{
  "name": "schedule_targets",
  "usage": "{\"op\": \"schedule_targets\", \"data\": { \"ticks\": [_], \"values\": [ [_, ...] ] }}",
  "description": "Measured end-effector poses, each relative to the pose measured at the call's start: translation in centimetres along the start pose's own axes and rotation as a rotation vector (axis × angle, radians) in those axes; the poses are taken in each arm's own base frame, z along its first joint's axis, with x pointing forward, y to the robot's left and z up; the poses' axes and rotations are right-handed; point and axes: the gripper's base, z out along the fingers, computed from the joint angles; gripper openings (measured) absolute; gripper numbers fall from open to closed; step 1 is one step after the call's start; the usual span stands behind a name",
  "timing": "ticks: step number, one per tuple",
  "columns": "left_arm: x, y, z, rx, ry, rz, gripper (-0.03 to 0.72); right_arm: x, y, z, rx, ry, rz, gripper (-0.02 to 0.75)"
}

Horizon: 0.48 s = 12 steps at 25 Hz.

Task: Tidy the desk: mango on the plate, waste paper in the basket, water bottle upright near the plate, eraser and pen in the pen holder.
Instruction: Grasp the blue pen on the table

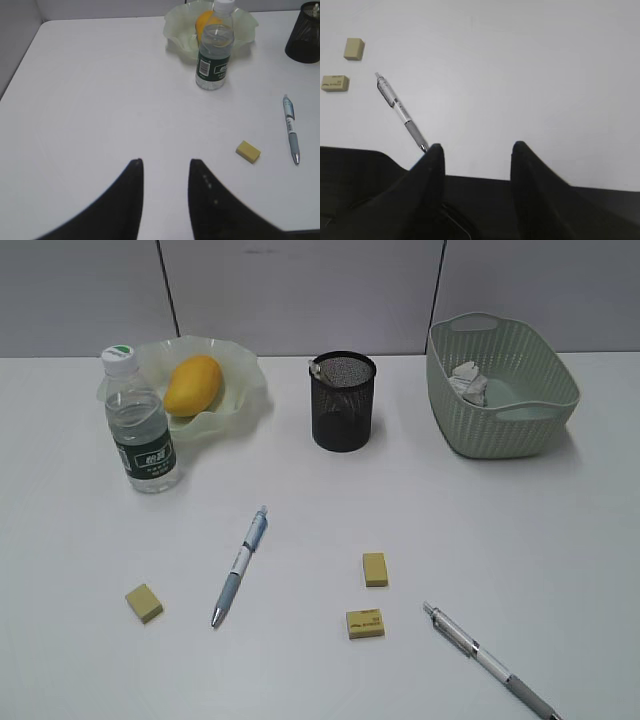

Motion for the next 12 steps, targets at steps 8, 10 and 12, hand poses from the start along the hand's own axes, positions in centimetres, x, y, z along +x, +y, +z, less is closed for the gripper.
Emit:
{"op": "schedule_targets", "data": {
  "ticks": [8,10,12],
  "values": [
    [0.0,0.0,0.0,0.0,0.0,0.0,0.24,4.3,0.0,-2.9,0.035,-0.274,-0.033,0.35],
    [0.0,0.0,0.0,0.001,-0.001,0.0,0.24,4.6,0.0,-3.2,0.039,-0.295,-0.036,0.35],
    [0.0,0.0,0.0,0.0,0.0,0.0,0.24,4.6,0.0,-3.1,0.039,-0.3,-0.038,0.35]
  ]
}}
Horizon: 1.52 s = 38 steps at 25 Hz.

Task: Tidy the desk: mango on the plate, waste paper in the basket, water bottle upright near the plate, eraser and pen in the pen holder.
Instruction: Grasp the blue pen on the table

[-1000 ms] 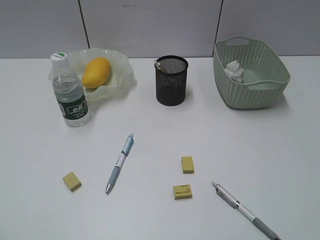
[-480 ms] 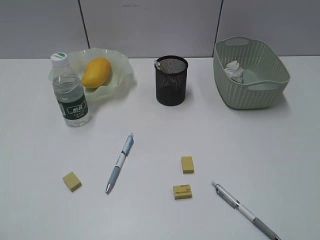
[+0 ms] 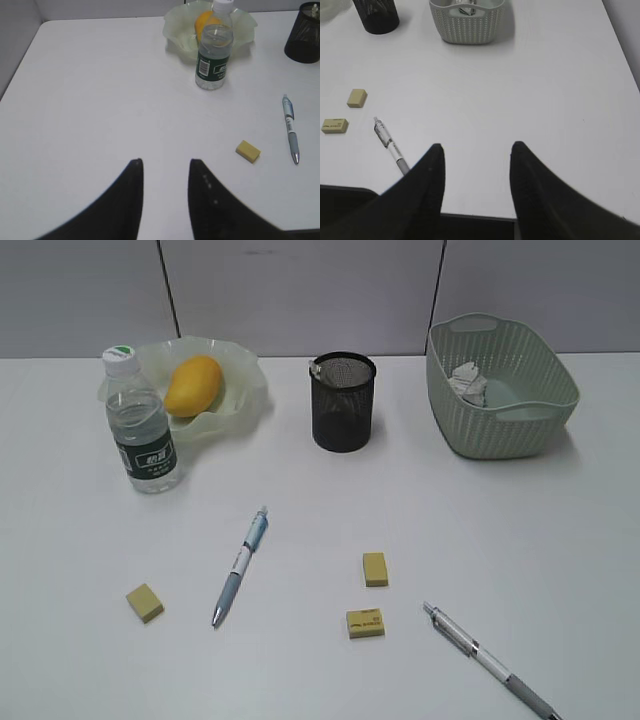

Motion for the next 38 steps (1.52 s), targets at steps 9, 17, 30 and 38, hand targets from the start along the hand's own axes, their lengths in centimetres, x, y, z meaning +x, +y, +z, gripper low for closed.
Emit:
{"op": "schedule_targets", "data": {
  "ticks": [9,17,30,38],
  "values": [
    [-0.01,-0.01,0.0,0.001,-0.001,0.0,0.24,0.08,-0.02,0.44,0.0,-0.012,-0.002,0.35],
    [-0.01,-0.01,0.0,0.001,-0.001,0.0,0.24,0.04,0.07,0.44,-0.009,-0.017,0.007,0.354],
    [-0.01,-0.01,0.0,0.001,-0.001,0.0,0.24,0.01,0.1,0.44,-0.012,-0.02,0.021,0.647],
    [-0.01,-0.01,0.0,0.001,-0.001,0.0,0.487,-0.01,0.1,0.44,-0.012,-0.022,0.021,0.501]
  ]
}}
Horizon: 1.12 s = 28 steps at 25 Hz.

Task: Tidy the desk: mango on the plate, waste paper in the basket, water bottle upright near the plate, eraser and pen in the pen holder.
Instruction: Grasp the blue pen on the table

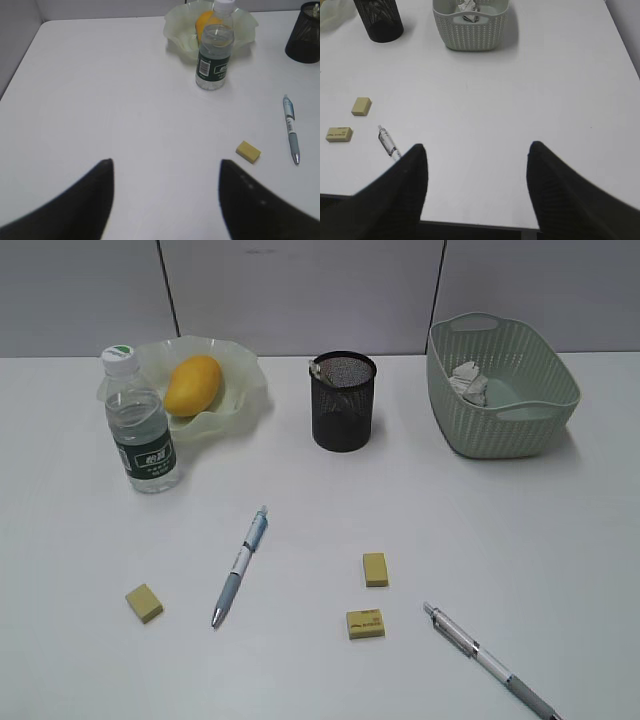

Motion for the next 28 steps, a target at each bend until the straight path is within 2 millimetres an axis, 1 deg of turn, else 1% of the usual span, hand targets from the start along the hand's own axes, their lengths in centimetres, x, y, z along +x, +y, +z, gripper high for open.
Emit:
{"op": "schedule_targets", "data": {
  "ticks": [1,2,4,7,10,12,16,19,21,26,28],
  "values": [
    [0.0,0.0,0.0,0.0,0.0,0.0,0.568,0.0,0.0,0.0,0.0,0.0,0.0,0.484],
    [0.0,0.0,0.0,0.0,0.0,0.0,0.607,0.0,0.0,0.0,0.0,0.0,0.0,0.465],
    [0.0,0.0,0.0,0.0,0.0,0.0,0.632,0.0,0.0,0.0,0.0,0.0,0.0,0.439],
    [0.0,0.0,0.0,0.0,0.0,0.0,0.624,0.0,0.0,0.0,0.0,0.0,0.0,0.41],
    [0.0,0.0,0.0,0.0,0.0,0.0,0.581,0.0,0.0,0.0,0.0,0.0,0.001,0.396],
    [0.0,0.0,0.0,0.0,0.0,0.0,0.549,0.0,0.0,0.0,0.0,0.0,0.001,0.393],
    [-0.2,-0.1,0.0,0.013,0.005,-0.013,0.526,0.0,0.0,0.0,0.0,-0.001,0.001,0.393],
    [-1.5,-0.6,0.5,0.058,0.071,-0.042,0.52,0.0,0.0,0.0,0.0,-0.001,0.001,0.389],
    [-2.8,-0.8,1.4,0.083,0.17,-0.06,0.508,0.0,0.0,0.0,0.0,-0.001,0.001,0.385],
    [-6.3,-1.0,4.8,0.097,0.435,-0.08,0.488,0.0,0.0,0.0,0.0,-0.001,0.002,0.385],
    [-7.6,-1.0,6.8,0.095,0.536,-0.085,0.486,0.0,0.0,0.0,0.0,-0.001,0.002,0.385]
  ]
}}
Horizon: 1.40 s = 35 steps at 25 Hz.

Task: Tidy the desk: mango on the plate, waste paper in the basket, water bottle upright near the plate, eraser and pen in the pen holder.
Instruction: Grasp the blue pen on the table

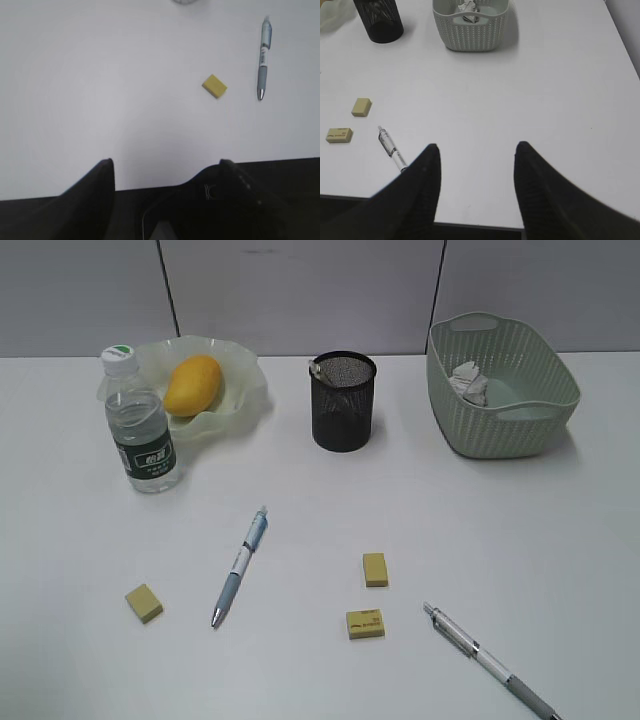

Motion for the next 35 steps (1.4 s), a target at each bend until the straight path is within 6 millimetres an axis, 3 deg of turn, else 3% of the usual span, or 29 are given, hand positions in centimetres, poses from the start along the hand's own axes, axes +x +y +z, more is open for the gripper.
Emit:
{"op": "schedule_targets", "data": {
  "ticks": [8,11,17,25,30,35],
  "values": [
    [-7.5,0.3,5.1,-0.021,0.24,-0.026,0.485,0.0,0.0,0.0,0.0,0.0,0.0,0.385],
    [-8.8,0.5,6.4,-0.03,0.282,-0.028,0.485,0.0,0.0,0.0,0.0,0.0,0.0,0.385],
    [-9.1,-0.1,8.4,-0.018,0.359,-0.006,0.484,0.0,0.0,0.0,-0.001,0.0,0.001,0.385],
    [-8.6,-7.6,13.0,0.018,0.539,0.125,0.484,0.0,0.0,0.0,-0.001,-0.001,0.001,0.385],
    [-9.5,-12.3,16.8,0.04,0.566,0.192,0.484,0.0,0.0,0.0,-0.001,-0.001,0.001,0.385],
    [-10.5,-15.7,21.0,0.054,0.572,0.233,0.482,0.0,0.0,0.0,-0.001,-0.001,0.002,0.385]
  ]
}}
